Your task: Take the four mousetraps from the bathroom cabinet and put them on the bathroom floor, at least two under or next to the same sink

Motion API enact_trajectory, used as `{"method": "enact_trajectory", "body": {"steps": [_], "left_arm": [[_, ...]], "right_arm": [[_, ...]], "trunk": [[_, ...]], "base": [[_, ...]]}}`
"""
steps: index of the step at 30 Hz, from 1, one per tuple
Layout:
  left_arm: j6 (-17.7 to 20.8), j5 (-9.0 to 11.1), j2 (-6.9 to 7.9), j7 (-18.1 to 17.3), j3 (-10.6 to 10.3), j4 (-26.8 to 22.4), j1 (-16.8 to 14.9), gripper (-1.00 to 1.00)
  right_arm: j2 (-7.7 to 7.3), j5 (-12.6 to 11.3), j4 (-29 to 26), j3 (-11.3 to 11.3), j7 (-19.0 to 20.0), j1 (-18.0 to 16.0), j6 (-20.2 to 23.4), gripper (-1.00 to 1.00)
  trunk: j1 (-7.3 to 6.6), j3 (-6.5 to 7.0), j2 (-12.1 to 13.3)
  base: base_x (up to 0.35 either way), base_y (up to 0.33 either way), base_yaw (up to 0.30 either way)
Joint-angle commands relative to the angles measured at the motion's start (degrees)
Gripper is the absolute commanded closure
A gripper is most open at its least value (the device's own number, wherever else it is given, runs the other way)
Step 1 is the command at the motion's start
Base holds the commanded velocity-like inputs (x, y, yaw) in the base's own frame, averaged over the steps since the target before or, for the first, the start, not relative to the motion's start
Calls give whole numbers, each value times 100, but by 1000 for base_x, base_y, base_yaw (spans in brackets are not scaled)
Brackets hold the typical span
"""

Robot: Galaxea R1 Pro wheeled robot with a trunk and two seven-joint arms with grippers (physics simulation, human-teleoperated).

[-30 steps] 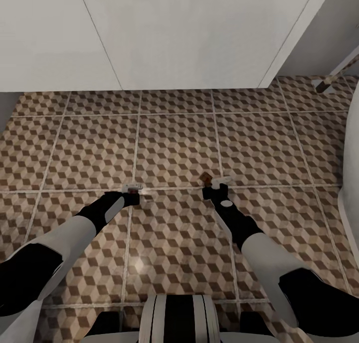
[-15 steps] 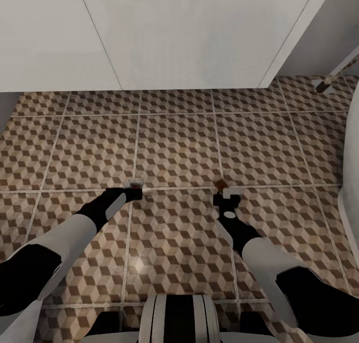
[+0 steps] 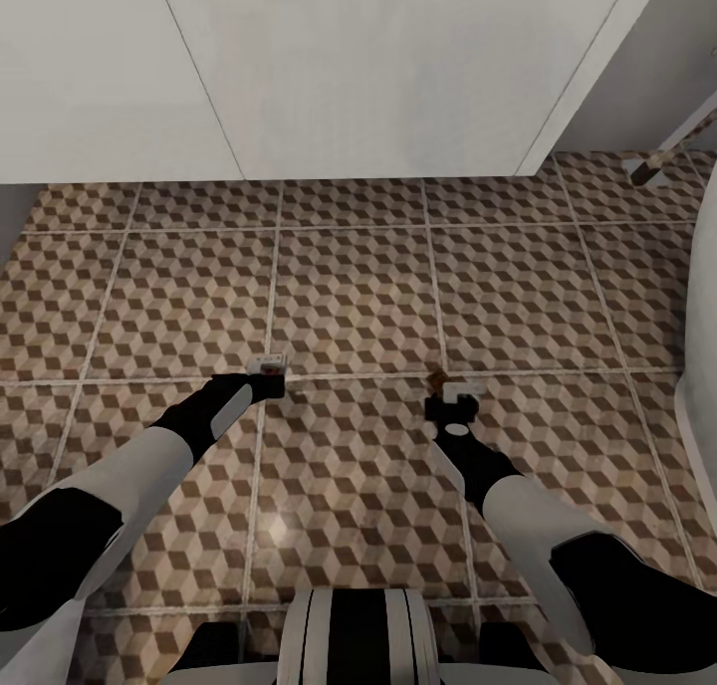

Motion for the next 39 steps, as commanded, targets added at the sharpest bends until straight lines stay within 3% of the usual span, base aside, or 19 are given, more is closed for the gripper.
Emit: {"method": "enact_trajectory", "body": {"steps": [1,10,24,29,39], "left_arm": [[21,62,8,52,-48,-17,-2,100],[21,69,8,52,-65,-17,-2,100],[9,68,-4,52,-74,-88,-2,100],[4,53,-1,65,-44,-405,-2,100],[-26,43,0,77,-23,-465,-86,100]], "right_arm": [[-1,-61,7,39,2,-5,-26,100],[12,-51,-77,18,375,-17,297,100],[10,-44,-180,20,737,-220,335,100],[13,-30,-178,20,792,-330,336,100],[16,6,-182,20,801,-364,335,100]], "trunk": [[-1,-3,-1],[-1,-3,-1],[-1,-3,-1],[-1,-3,-1],[-1,-3,-1]], "base": [[0,0,0],[0,0,0],[0,0,0],[0,0,0],[0,0,0]]}}
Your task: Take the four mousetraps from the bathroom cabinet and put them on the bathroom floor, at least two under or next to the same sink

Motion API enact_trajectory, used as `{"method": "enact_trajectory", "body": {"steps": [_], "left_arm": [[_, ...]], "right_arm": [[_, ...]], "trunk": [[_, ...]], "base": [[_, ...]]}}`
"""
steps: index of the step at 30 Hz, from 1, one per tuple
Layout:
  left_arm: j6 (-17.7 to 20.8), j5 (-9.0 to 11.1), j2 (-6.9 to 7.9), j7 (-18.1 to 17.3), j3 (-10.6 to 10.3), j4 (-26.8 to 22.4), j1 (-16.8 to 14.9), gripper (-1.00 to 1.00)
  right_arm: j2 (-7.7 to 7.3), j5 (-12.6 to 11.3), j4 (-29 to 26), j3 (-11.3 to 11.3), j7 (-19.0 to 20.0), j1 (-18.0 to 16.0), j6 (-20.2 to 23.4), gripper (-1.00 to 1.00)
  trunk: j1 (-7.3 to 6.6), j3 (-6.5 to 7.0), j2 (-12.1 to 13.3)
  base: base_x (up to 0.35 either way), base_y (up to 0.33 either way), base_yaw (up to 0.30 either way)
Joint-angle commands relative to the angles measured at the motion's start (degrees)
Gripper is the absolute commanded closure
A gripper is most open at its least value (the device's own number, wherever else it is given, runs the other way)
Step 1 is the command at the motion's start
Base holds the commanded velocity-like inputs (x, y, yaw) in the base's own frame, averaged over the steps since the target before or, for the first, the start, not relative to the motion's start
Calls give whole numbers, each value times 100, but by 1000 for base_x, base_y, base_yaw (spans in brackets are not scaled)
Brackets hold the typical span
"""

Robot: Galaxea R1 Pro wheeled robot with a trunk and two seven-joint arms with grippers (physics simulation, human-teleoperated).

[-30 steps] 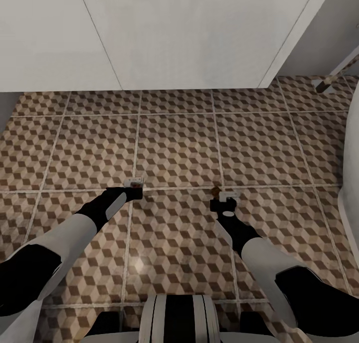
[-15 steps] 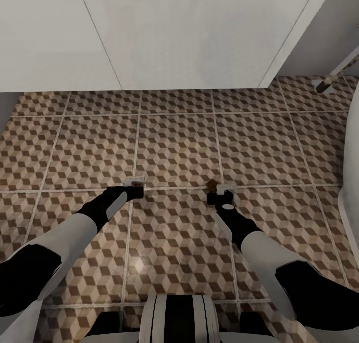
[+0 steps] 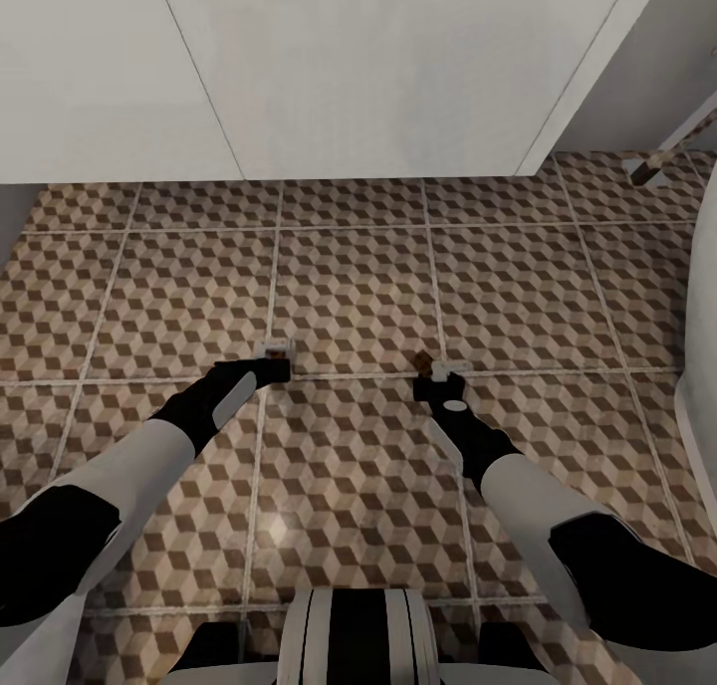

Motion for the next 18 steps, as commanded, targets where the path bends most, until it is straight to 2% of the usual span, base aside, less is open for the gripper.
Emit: {"method": "enact_trajectory", "body": {"steps": [1,7,11,18], "left_arm": [[16,60,11,55,-45,-15,-14,100],[-2,52,47,130,-34,44,-212,100],[-5,51,52,269,-33,59,-330,100],[-5,51,53,305,-32,351,-745,100]], "right_arm": [[-2,-33,0,50,-32,-4,-10,100],[-2,218,-9,48,199,-114,122,100],[-2,253,-74,48,244,-202,250,100],[-2,260,-322,48,253,-348,571,100]], "trunk": [[-1,-3,-1],[-1,-3,-1],[-1,-3,-1],[-1,-3,-1]], "base": [[0,0,0],[0,0,0],[0,0,0],[0,0,0]]}}
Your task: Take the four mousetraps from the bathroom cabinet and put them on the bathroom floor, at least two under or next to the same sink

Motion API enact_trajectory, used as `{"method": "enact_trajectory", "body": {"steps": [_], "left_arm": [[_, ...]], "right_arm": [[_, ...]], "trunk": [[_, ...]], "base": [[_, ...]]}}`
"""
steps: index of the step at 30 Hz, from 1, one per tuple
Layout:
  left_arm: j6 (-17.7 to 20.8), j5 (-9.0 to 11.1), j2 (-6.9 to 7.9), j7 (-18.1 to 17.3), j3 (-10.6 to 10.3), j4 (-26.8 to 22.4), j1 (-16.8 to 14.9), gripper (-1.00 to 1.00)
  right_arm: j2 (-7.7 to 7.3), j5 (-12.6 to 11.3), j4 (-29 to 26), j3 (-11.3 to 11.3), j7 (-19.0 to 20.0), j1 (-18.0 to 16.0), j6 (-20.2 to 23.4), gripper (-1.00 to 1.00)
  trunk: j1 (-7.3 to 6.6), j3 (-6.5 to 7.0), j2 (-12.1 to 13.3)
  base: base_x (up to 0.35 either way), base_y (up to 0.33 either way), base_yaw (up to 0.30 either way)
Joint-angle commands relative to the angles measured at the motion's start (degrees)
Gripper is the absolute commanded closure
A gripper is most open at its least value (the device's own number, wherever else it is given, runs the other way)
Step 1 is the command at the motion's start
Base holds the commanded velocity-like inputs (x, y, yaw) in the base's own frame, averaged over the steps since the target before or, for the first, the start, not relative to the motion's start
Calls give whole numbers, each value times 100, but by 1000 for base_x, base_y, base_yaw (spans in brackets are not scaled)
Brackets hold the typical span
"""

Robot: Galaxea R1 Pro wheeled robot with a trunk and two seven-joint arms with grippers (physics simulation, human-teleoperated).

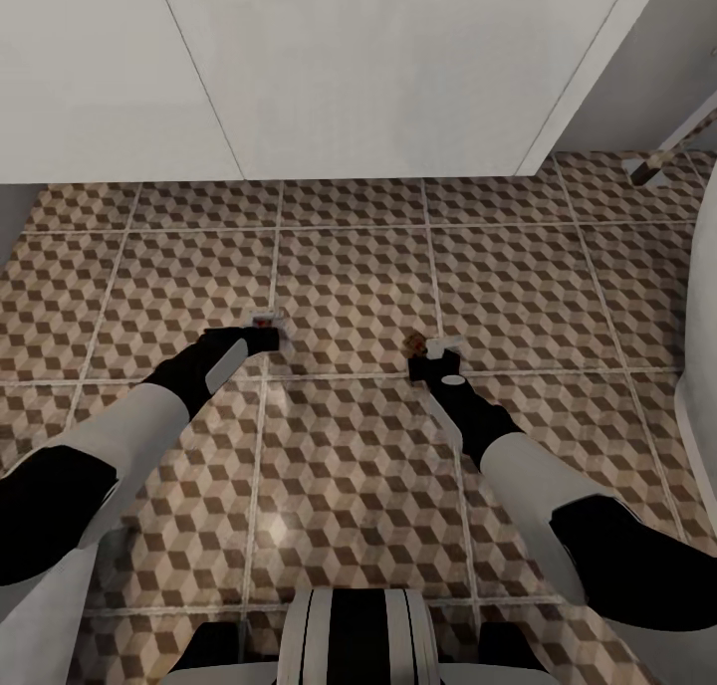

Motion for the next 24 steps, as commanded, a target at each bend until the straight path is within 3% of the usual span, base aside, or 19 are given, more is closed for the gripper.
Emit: {"method": "enact_trajectory", "body": {"steps": [1,4,7,9,11,13,14,17,20,24], "left_arm": [[11,64,6,54,-45,120,-59,100],[-126,68,7,55,-45,289,-76,100],[-580,70,2,114,-45,467,-80,100],[-915,67,-3,411,-72,537,-81,100],[-1213,42,-16,973,-111,566,-82,100],[-1682,-129,-27,1479,-210,579,-80,100],[-2106,-384,-33,1712,-332,589,-75,100],[-2692,-920,-52,2023,-488,590,-21,100],[-2995,-1094,-59,2120,-527,579,6,100],[-3226,-1153,-140,2135,-544,551,59,100]], "right_arm": [[-4,-61,-40,53,-43,-21,95,100],[-4,-61,-48,53,-43,-26,112,100],[-4,-61,-50,50,-43,-28,116,100],[-4,-61,-47,54,-43,-28,117,100],[-4,-61,-44,56,-43,-28,118,100],[-4,-61,-38,57,-43,-28,118,100],[-4,-61,-35,57,-43,-28,114,100],[-4,-61,-34,57,-43,-28,110,100],[-4,-61,-29,57,-43,-28,108,100],[-4,-58,-25,63,-43,-26,102,100]], "trunk": [[-1,-3,-1],[-1,-3,-1],[-1,-3,-1],[-1,-3,-1],[-1,-3,-1],[-1,-3,-1],[-1,-3,-1],[-1,-3,-1],[-1,-3,-1],[-1,-3,-1]], "base": [[0,0,0],[0,0,0],[0,0,0],[0,0,0],[0,0,0],[0,0,0],[0,0,0],[0,0,0],[0,0,0],[0,0,0]]}}
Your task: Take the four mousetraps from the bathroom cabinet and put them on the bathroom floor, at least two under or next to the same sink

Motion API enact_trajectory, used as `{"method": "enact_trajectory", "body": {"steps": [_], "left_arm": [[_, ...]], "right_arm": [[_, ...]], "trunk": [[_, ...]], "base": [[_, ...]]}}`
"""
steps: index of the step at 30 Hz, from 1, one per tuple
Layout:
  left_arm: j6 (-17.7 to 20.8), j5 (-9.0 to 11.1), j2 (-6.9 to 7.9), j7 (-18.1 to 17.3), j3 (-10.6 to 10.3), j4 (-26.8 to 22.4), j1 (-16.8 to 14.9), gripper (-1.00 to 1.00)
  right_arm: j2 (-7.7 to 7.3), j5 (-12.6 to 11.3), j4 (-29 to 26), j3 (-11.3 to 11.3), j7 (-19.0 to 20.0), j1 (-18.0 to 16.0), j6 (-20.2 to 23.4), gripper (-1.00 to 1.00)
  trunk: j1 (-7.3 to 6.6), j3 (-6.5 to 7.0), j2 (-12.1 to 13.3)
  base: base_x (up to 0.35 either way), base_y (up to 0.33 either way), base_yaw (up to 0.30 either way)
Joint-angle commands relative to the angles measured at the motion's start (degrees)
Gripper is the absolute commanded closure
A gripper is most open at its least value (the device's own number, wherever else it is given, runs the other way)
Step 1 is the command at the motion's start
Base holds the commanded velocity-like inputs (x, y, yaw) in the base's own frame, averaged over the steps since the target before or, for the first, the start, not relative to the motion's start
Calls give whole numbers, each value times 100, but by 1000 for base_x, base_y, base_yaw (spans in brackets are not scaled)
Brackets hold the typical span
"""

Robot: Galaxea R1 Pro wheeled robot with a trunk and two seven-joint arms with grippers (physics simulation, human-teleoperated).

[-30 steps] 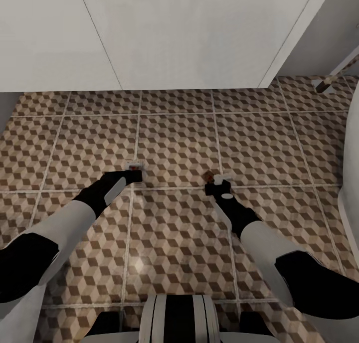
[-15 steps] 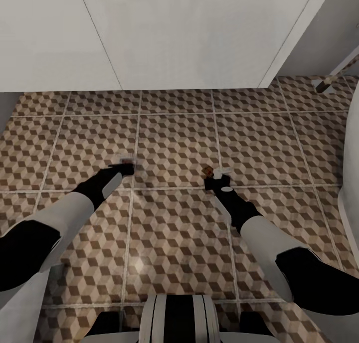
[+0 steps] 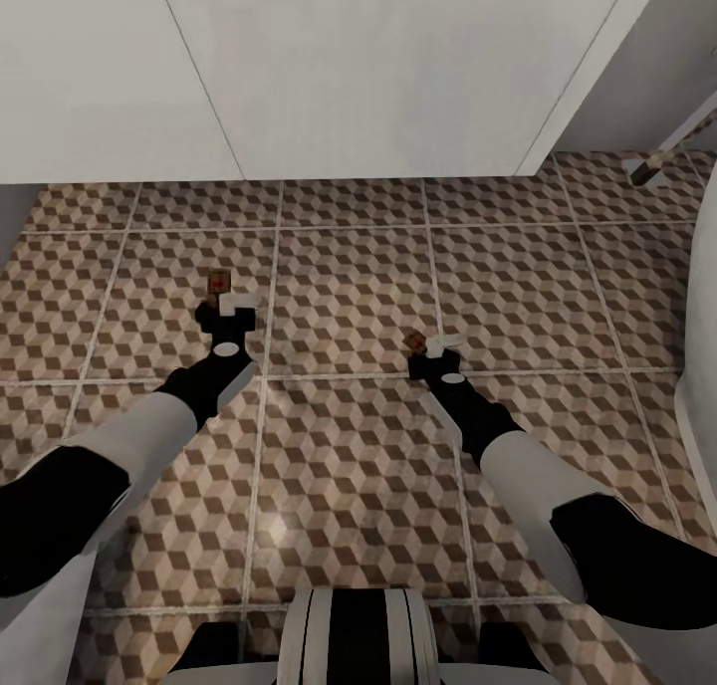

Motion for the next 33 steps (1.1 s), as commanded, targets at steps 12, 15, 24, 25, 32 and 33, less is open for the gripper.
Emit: {"method": "enact_trajectory", "body": {"steps": [12,15,24,25,32,33], "left_arm": [[-274,133,-204,-1149,9,-35,366,100],[-271,467,-121,-1624,210,-107,372,100],[211,948,728,-3201,410,-786,374,100],[257,1020,809,-3275,411,-904,374,100],[1337,1194,1384,-3419,394,-2300,466,100],[1382,1195,1405,-3425,392,-2411,495,100]], "right_arm": [[-13,-56,-9,75,-43,1,20,100],[-13,-57,-9,77,-43,-1,20,100],[-13,-54,-5,78,-43,3,16,100],[-13,-54,-3,78,-43,3,14,100],[-13,-54,0,78,-42,4,11,100],[-13,-53,0,84,-42,4,8,100]], "trunk": [[-1,-3,-1],[-1,-3,-1],[-1,-3,-1],[-1,-3,-1],[-1,-3,-1],[-1,-3,-1]], "base": [[0,0,0],[0,0,0],[0,0,0],[0,0,0],[0,0,0],[0,0,0]]}}
